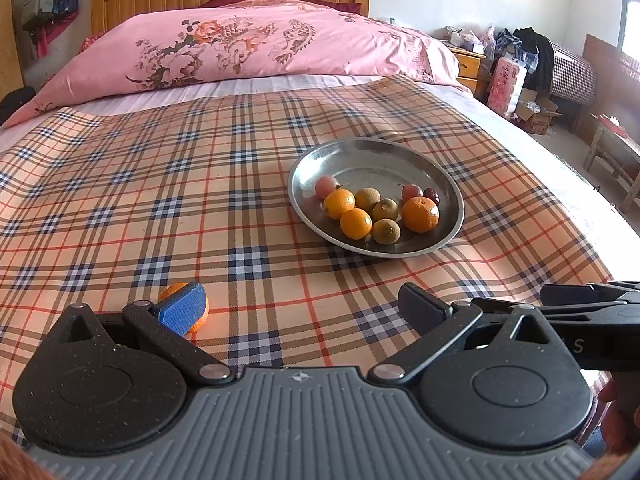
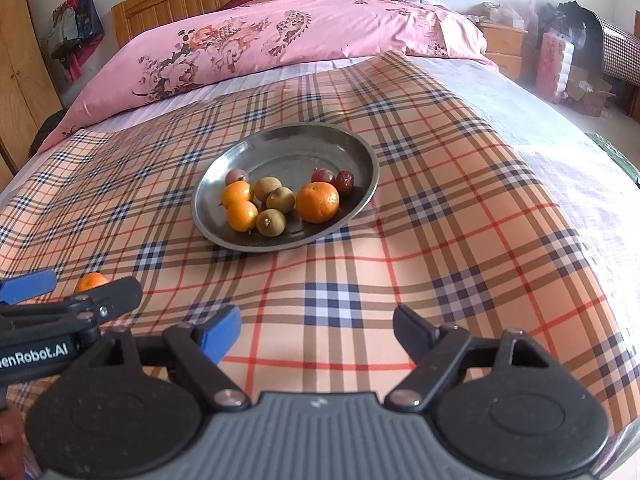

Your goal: Organize fruits

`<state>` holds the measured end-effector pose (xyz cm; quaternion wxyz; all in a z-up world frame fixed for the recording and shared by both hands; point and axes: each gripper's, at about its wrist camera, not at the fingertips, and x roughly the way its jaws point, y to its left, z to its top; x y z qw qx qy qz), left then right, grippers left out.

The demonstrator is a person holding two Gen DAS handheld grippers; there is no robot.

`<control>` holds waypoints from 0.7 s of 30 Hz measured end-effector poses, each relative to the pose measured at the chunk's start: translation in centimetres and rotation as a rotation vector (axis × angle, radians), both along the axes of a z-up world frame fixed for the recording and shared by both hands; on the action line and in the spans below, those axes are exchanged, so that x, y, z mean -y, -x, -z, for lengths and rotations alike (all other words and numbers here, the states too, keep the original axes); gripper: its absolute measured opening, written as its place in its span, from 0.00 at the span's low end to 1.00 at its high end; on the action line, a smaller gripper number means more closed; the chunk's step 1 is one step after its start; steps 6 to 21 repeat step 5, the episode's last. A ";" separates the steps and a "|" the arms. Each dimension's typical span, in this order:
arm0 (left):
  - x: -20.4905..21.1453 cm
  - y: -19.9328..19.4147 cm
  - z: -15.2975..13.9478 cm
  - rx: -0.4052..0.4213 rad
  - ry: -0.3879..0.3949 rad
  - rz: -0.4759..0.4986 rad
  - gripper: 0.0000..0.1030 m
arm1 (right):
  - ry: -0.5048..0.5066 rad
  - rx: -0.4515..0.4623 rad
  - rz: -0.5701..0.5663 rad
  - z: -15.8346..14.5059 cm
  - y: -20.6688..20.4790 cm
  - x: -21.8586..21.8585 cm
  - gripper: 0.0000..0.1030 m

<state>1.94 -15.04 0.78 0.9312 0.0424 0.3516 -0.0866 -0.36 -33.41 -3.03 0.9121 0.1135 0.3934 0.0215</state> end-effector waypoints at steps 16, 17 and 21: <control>0.0 -0.1 0.1 -0.003 0.000 -0.001 1.00 | 0.003 -0.001 0.001 0.1 -0.1 0.0 0.81; 0.0 -0.1 0.1 -0.003 0.000 -0.001 1.00 | 0.003 -0.001 0.001 0.1 -0.1 0.0 0.81; 0.0 -0.1 0.1 -0.003 0.000 -0.001 1.00 | 0.003 -0.001 0.001 0.1 -0.1 0.0 0.81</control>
